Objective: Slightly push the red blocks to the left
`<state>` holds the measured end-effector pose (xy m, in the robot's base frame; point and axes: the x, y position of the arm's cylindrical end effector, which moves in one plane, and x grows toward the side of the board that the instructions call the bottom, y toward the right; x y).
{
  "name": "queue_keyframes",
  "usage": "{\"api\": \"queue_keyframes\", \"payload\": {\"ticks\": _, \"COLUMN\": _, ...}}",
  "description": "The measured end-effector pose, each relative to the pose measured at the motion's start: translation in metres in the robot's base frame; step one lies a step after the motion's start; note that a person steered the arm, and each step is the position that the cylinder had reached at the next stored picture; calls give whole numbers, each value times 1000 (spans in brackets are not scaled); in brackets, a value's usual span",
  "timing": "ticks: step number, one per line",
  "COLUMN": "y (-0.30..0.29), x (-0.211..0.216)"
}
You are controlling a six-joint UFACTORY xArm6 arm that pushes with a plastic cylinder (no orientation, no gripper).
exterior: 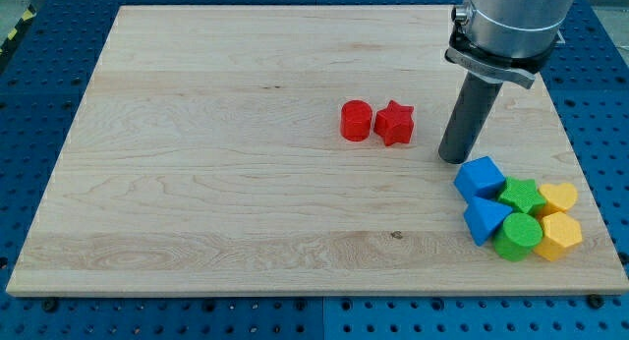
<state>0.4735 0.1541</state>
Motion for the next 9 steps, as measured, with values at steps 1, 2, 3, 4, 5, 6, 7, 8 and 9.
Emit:
{"api": "queue_keyframes", "payload": {"ticks": 1, "y": 0, "x": -1}}
{"api": "queue_keyframes", "payload": {"ticks": 2, "y": 35, "x": -16}}
{"api": "queue_keyframes", "payload": {"ticks": 3, "y": 71, "x": -23}}
{"api": "queue_keyframes", "payload": {"ticks": 4, "y": 122, "x": -8}}
{"api": "queue_keyframes", "payload": {"ticks": 5, "y": 146, "x": 20}}
{"api": "queue_keyframes", "payload": {"ticks": 6, "y": 75, "x": 12}}
{"api": "queue_keyframes", "payload": {"ticks": 7, "y": 16, "x": -7}}
{"api": "queue_keyframes", "payload": {"ticks": 8, "y": -17, "x": -28}}
{"api": "queue_keyframes", "payload": {"ticks": 9, "y": -26, "x": -28}}
